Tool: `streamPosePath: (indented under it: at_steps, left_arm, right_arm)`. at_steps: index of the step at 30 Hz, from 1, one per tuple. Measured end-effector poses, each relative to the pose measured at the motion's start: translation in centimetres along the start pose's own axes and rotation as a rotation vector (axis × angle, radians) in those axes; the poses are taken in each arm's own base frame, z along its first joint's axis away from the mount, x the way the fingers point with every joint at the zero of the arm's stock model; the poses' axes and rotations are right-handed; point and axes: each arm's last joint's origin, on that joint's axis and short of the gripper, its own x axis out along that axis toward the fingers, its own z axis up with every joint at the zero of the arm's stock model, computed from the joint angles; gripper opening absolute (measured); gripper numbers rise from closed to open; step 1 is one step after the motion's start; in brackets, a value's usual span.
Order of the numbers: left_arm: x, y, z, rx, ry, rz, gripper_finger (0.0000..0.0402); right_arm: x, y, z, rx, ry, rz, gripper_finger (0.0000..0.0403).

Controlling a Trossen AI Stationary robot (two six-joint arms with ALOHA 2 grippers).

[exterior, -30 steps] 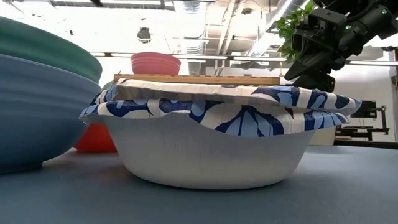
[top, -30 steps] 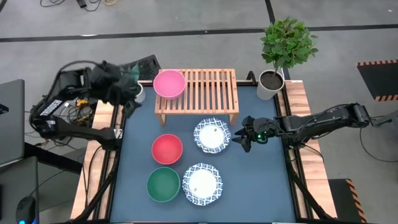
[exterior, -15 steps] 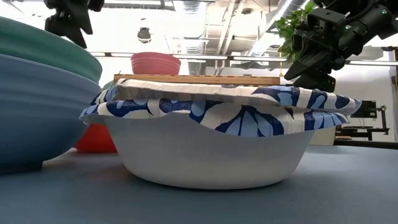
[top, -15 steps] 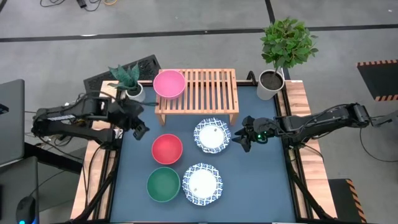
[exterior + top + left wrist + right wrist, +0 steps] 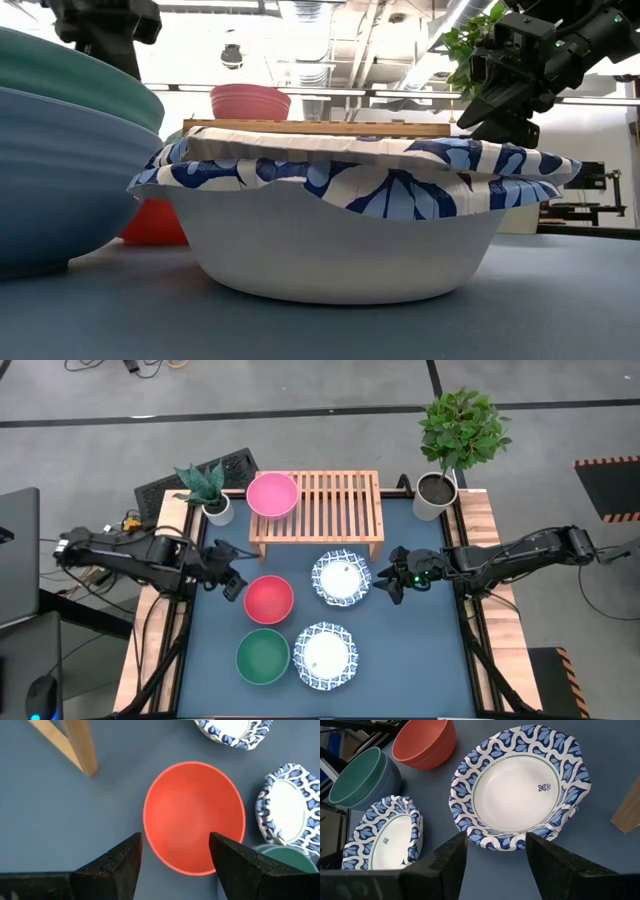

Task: Place and stack bowls onto a shelf
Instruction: Stack the orange bowl on top of the pink bowl on the shelf

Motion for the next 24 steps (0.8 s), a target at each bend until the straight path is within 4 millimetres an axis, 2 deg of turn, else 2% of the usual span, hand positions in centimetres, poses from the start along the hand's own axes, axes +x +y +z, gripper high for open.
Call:
streamPosePath:
  at_steps: [7,18,24]
  left_arm:
    - [1.2,0.2,-1.5,-0.012,-0.022,0.048,0.0215]
    - [2.2,0.5,-2.3,0.004,-0.062,0.079,0.0215]
    - [3.5,0.9,-3.1,-0.023,-0.033,0.057,0.0215]
  right_arm:
    - [0.0,0.0,0.0,0.000,-0.001,0.000,0.0226]
    - [0.0,0.0,0.0,0.000,0.000,0.000,0.0226]
    - [0.0,0.0,0.0,-0.001,0.000,0.000,0.0226]
